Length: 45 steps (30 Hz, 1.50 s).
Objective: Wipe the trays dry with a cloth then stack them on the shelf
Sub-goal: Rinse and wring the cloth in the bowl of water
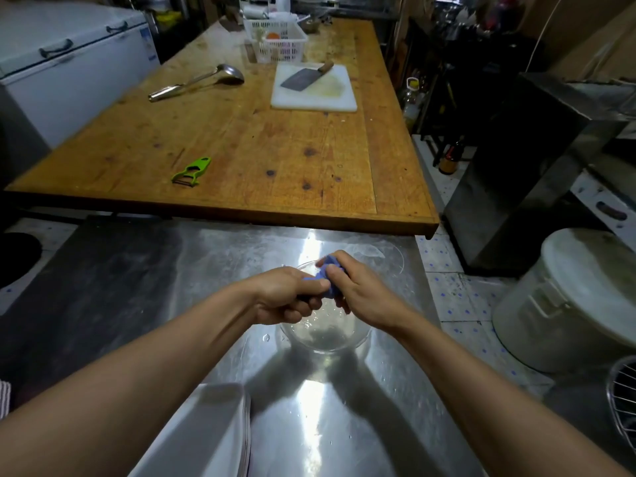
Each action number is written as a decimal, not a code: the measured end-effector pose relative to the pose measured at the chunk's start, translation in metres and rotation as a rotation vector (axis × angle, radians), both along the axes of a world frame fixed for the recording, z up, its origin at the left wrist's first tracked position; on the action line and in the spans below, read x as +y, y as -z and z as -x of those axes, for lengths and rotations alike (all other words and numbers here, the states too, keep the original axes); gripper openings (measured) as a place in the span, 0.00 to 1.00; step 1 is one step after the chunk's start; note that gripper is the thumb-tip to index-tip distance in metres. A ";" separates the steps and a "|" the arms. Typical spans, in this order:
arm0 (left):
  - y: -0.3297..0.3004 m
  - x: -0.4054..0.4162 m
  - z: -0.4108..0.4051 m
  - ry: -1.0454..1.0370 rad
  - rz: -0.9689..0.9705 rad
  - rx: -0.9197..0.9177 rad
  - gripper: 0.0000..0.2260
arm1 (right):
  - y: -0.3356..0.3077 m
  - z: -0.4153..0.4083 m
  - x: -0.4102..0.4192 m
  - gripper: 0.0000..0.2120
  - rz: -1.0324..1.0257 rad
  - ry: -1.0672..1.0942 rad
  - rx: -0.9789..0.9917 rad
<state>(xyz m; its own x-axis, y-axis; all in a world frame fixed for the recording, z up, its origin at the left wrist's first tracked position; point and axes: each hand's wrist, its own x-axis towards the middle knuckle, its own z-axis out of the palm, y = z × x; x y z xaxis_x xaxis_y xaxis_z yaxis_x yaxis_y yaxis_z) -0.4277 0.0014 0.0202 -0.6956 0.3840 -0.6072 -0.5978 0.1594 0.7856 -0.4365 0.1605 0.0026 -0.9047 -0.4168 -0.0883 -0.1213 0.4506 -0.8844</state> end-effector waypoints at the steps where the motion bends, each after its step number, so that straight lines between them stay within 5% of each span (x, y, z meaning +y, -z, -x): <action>1: -0.001 0.002 -0.002 0.045 0.059 0.067 0.07 | 0.001 0.001 -0.002 0.09 -0.045 0.021 0.010; 5: 0.003 0.014 -0.005 0.255 0.674 0.582 0.09 | 0.001 0.004 -0.008 0.11 -0.457 -0.012 0.177; 7: 0.008 0.018 -0.007 0.306 0.885 0.812 0.07 | 0.002 0.008 -0.009 0.13 -0.451 0.066 0.107; 13: 0.026 0.018 -0.005 0.392 1.159 1.085 0.13 | 0.011 0.016 -0.018 0.14 -0.173 0.266 -0.243; 18: 0.033 0.017 0.004 0.487 1.245 1.200 0.14 | 0.018 0.019 -0.021 0.12 -0.136 0.349 -0.309; 36: 0.039 0.019 0.005 0.519 1.262 1.210 0.15 | 0.025 0.015 -0.019 0.17 -0.199 0.337 -0.168; 45: 0.019 -0.004 0.005 0.089 0.737 0.654 0.12 | -0.015 0.018 -0.009 0.09 0.269 0.423 -0.529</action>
